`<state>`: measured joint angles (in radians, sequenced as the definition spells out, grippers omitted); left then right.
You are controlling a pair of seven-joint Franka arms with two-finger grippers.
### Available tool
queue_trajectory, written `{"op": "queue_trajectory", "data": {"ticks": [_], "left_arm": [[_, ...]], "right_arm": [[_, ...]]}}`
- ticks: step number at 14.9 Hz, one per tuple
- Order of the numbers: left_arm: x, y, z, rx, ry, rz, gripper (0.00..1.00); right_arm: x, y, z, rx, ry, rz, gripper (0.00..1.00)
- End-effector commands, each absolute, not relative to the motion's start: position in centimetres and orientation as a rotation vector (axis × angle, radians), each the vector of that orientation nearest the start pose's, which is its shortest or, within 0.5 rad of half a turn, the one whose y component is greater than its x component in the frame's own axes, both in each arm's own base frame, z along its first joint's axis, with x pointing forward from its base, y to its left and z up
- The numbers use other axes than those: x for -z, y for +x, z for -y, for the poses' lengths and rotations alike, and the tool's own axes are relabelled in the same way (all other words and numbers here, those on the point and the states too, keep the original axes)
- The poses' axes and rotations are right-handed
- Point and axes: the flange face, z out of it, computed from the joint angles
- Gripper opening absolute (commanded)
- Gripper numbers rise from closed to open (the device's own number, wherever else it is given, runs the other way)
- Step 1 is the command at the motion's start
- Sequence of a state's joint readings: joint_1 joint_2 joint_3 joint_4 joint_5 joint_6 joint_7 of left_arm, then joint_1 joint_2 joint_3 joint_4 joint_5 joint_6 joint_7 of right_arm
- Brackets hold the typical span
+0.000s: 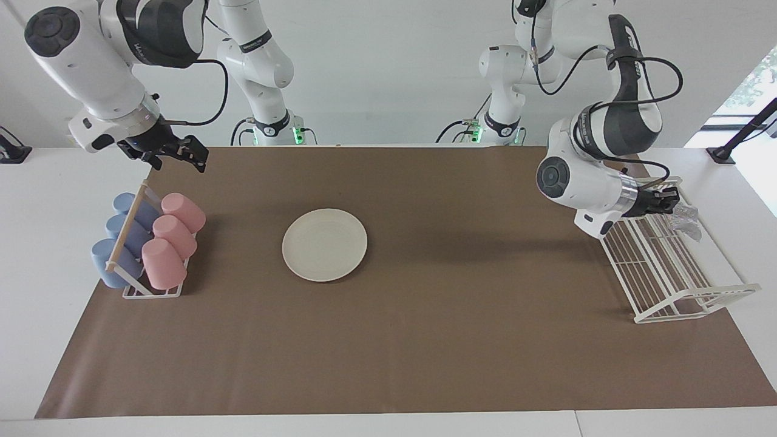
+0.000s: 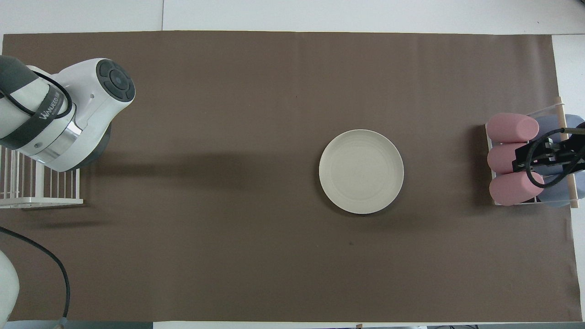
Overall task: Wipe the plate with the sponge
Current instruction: 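Place the scrubber into the white rack with the left gripper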
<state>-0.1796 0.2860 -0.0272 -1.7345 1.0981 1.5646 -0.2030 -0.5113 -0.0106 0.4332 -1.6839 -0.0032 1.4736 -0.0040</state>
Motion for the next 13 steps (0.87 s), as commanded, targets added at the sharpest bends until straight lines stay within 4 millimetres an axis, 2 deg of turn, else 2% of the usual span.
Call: {"op": "queue_trajectory", "data": {"ticks": [1,3,4,7,13], "left_arm": [[-42.4,62.8,2.9,-0.146,-1.986,-0.211,0.00],[-41.7,62.8,3.2,-0.130,-1.993,-0.194,0.00],[-41.7,62.9,3.4,-0.119,-2.001,-0.199,0.00],[-40.8,63.1,4.0,-0.065,-2.075,-0.166,0.00],[-40.1,62.9,4.0,-0.053,-2.108,-0.157,0.00]], "right_arm": [[-57.5,53.0,1.5,-0.307,-3.110,-0.012,1.00],[-57.7,52.9,0.5,-0.305,-3.109,0.018,1.00],[-57.8,52.9,1.7,-0.300,-3.103,-0.014,1.00],[-57.6,52.9,0.6,-0.316,-3.079,0.005,1.00],[-57.7,52.5,0.5,-0.329,-3.076,-0.055,1.00]]}}
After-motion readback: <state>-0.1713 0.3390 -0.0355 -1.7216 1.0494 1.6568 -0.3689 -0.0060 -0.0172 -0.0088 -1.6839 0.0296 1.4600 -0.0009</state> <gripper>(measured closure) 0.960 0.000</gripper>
